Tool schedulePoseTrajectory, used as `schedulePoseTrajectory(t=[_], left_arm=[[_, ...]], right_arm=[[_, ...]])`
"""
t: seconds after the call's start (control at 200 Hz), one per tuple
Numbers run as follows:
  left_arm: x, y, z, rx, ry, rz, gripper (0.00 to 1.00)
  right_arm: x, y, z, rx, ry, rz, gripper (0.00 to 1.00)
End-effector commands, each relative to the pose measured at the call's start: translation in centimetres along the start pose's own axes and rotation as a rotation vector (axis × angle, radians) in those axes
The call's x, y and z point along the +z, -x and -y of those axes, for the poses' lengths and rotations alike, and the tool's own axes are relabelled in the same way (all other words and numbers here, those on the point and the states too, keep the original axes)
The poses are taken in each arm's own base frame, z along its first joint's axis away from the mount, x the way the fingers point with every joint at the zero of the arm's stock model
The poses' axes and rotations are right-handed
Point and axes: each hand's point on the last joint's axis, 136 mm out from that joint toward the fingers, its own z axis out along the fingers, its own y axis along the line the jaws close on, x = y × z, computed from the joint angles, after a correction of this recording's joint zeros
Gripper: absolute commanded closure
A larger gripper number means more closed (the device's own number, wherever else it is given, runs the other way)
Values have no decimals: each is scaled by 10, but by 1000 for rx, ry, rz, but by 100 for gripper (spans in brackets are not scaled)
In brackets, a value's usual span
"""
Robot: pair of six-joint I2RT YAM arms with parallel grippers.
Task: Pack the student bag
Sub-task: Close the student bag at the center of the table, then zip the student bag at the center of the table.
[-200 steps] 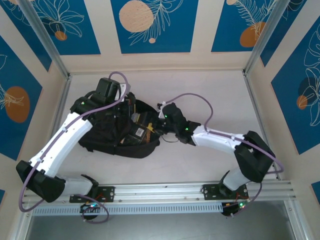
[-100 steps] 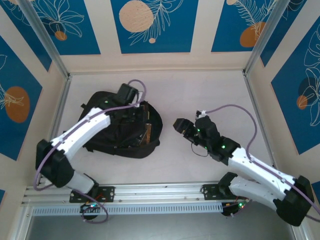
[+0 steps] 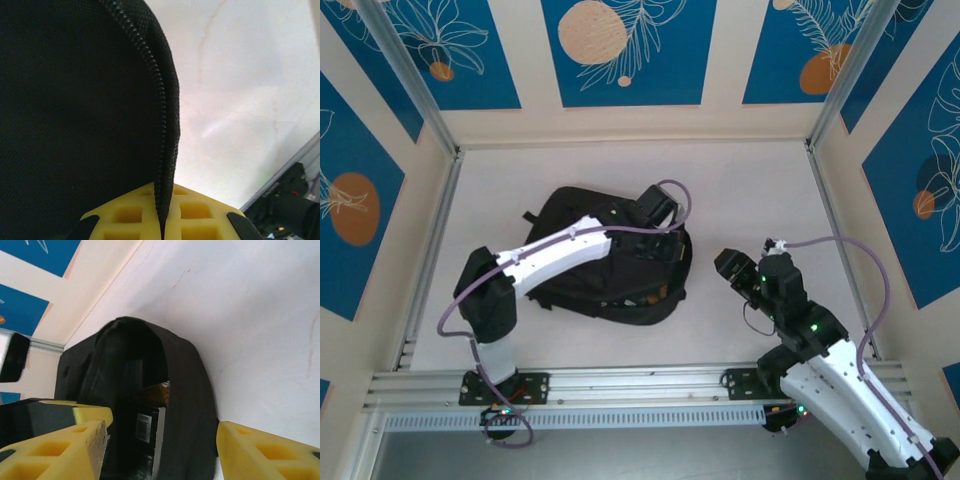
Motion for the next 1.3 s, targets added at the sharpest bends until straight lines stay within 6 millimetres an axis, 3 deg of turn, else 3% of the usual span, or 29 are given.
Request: schedulePoseTrajectory(t=[0.0,0.075,0.12,0.31,0.465,0.635,0.8,0.905,1.015,1.115,1.295], left_arm=[[6,21,26,-19,-80,45,87],[6,21,30,-15,-97,28,62],[-1,22,33,-4,-102,42,53],[-69,31,20,-6,-118,177,36],[-131,19,-12,-12,-50,289,34],[-169,-20,-66,-137,36,336,30],[-187,-65,-124,-303,154,354,30],[-187,-90,-154,-378,242,341,26],[-185,-111,-177,-448,308,332,26],[-189,-125,-194,-511,366,345,26],[-210,-145,-219,-621,466,423,26]], right_arm=[[-9,-2,1,-48,-10,-34,40],[-13,-1,-1,-59,-8,-41,40],[-15,-1,-4,-67,-2,-48,40],[-22,-16,-24,-138,106,-140,44],[-25,-38,-52,-276,278,-232,51],[-26,-64,-69,-484,312,-319,56],[-20,-91,-79,-676,217,-425,56],[-15,-114,-89,-763,190,-487,52],[-6,-133,-102,-910,169,-478,50],[-2,-149,-125,-1027,244,-442,50],[16,-188,-147,-1331,328,-450,46]])
